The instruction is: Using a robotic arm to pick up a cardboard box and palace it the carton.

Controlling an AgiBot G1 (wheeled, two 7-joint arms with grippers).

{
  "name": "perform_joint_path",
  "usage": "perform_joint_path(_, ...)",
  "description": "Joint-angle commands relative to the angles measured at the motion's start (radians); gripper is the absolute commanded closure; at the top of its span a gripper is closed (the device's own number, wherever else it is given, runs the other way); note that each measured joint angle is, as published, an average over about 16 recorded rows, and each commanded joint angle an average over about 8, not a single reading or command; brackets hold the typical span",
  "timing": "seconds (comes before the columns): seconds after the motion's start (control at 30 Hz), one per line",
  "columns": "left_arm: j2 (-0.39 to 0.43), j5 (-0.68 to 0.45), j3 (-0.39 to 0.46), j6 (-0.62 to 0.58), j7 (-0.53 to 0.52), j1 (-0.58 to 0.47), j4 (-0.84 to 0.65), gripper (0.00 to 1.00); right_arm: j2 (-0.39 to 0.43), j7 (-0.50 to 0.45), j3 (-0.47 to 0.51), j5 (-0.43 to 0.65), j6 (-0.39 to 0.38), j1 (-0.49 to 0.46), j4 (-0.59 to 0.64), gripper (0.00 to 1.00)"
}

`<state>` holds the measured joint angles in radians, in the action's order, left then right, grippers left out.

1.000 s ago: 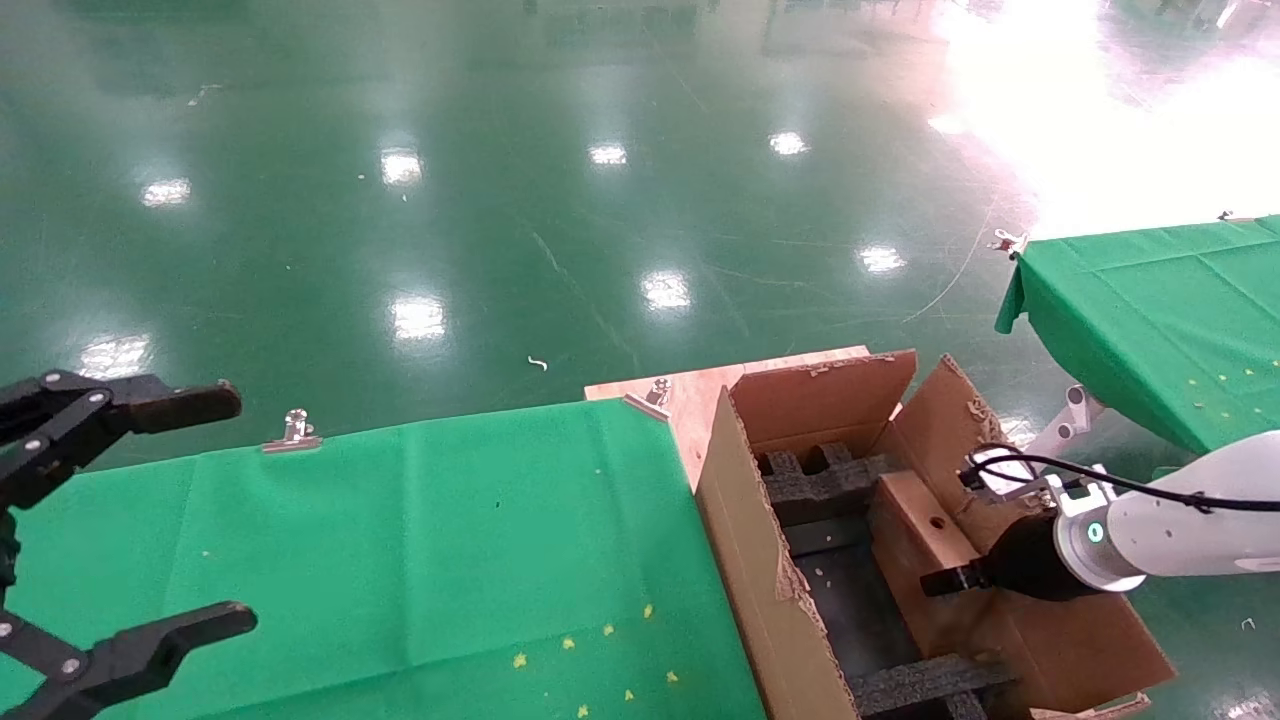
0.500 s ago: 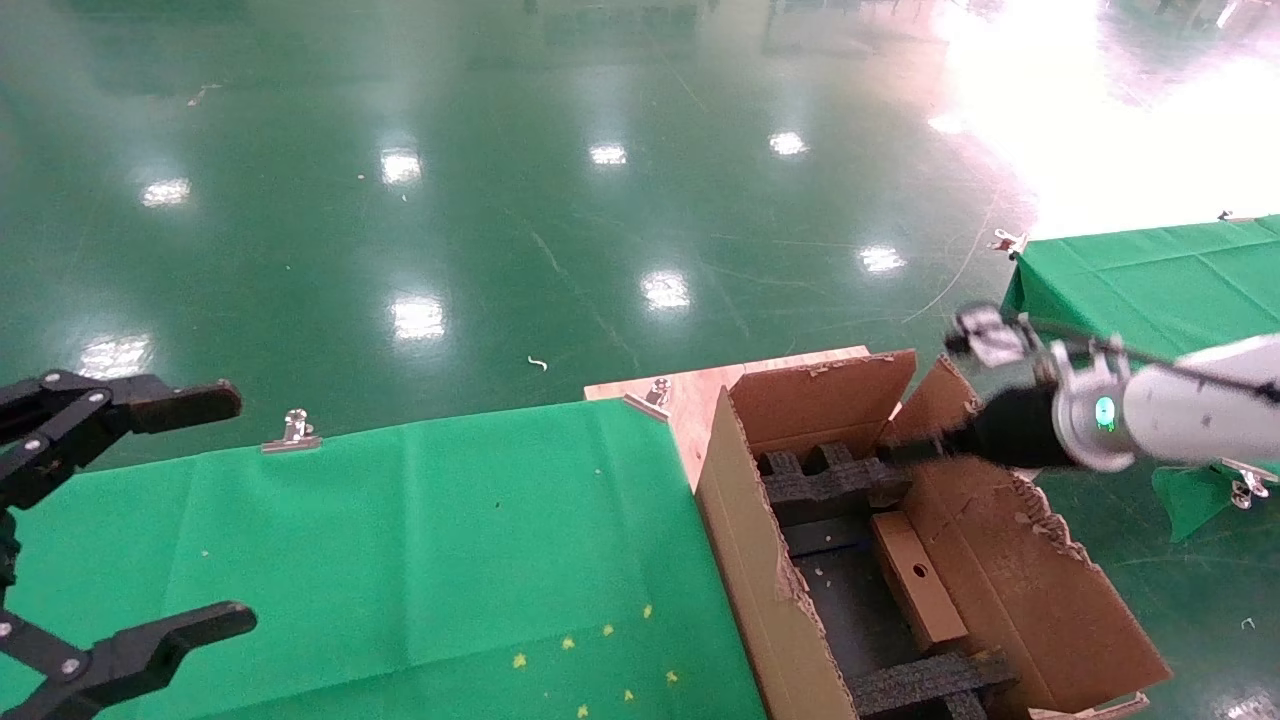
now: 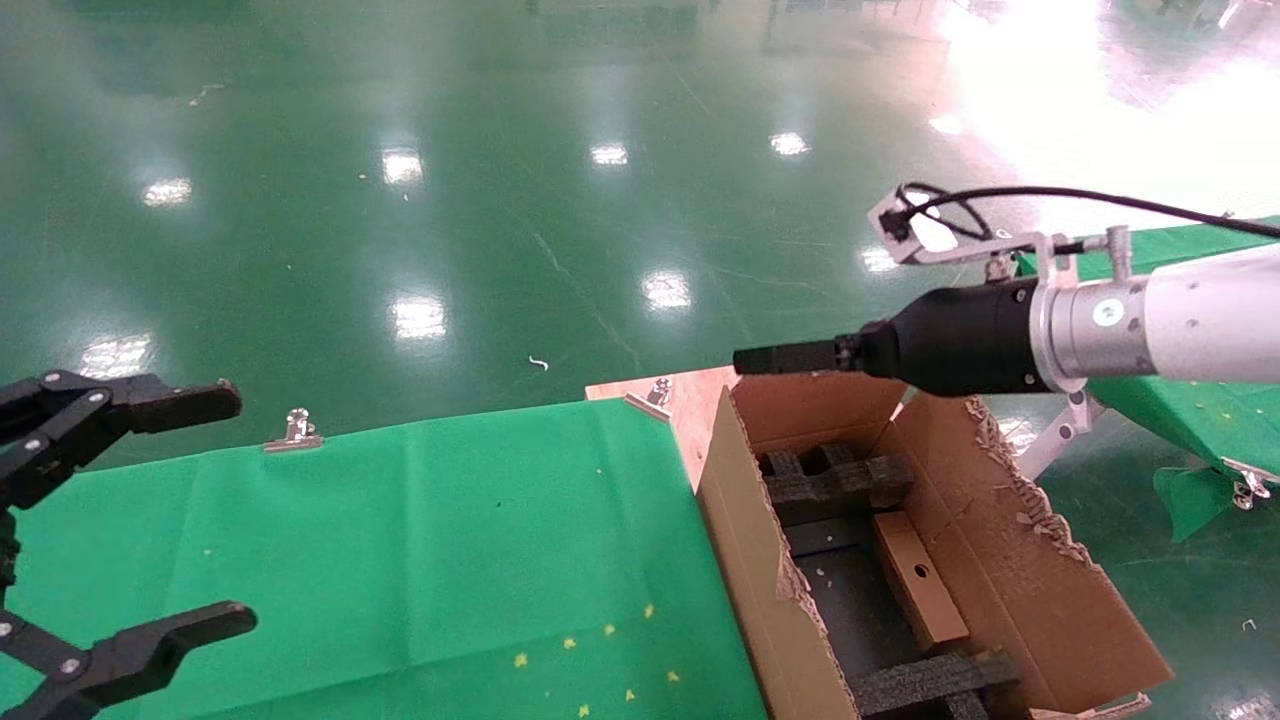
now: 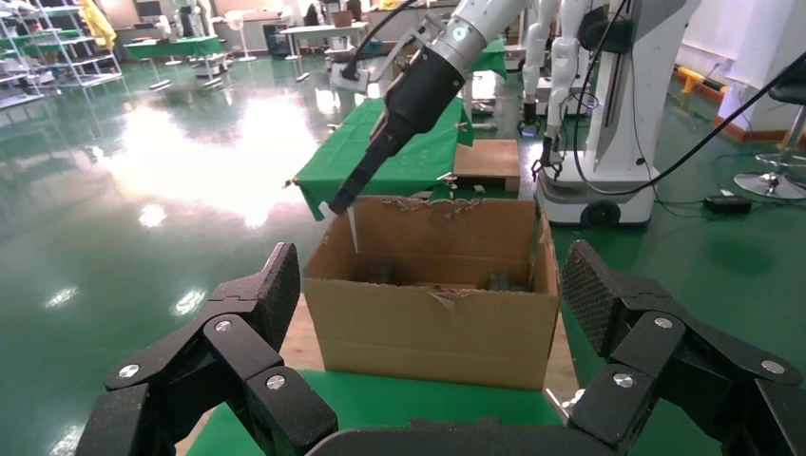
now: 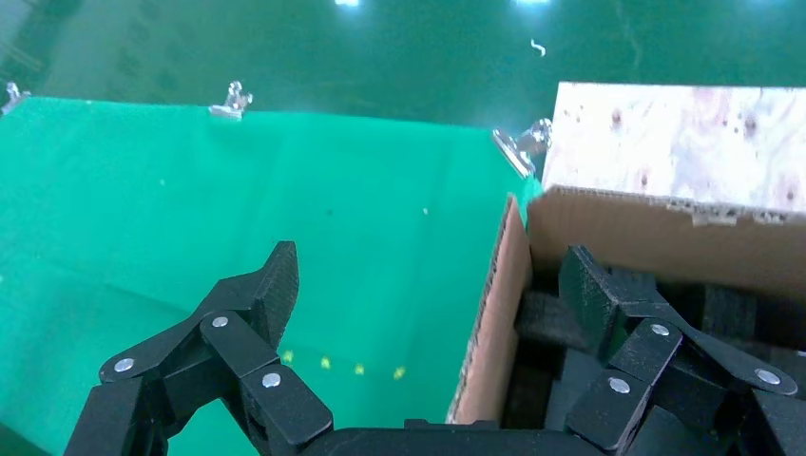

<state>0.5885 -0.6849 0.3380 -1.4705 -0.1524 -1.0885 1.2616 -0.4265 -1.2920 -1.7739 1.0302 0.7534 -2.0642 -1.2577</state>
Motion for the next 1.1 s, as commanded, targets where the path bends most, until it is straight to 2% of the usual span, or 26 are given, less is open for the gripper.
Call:
perform_joint_path(0.03,0.0,0.0,0.0,0.0,0.0,0.0,0.0,0.0,0.002,0.005,0.01,-0.019,0.011,-0.006,-0.008,0.0)
perform_joint_path(0.2,0.0,0.0,0.0,0.0,0.0,0.0,0.0,0.0,-0.001,0.012,0.016,-0.01,0.01,0.01,0.0,0.0)
perform_joint_path(0.33,0.0,0.0,0.0,0.0,0.0,0.0,0.0,0.0,-0.009,0.056,0.077,-0.022,0.04,0.05,-0.001,0.0)
perform_joint_path(1.1,0.0,0.0,0.0,0.0,0.0,0.0,0.0,0.0,-0.079,0.477,0.645,-0.133,0.322,0.427,-0.012,0.0)
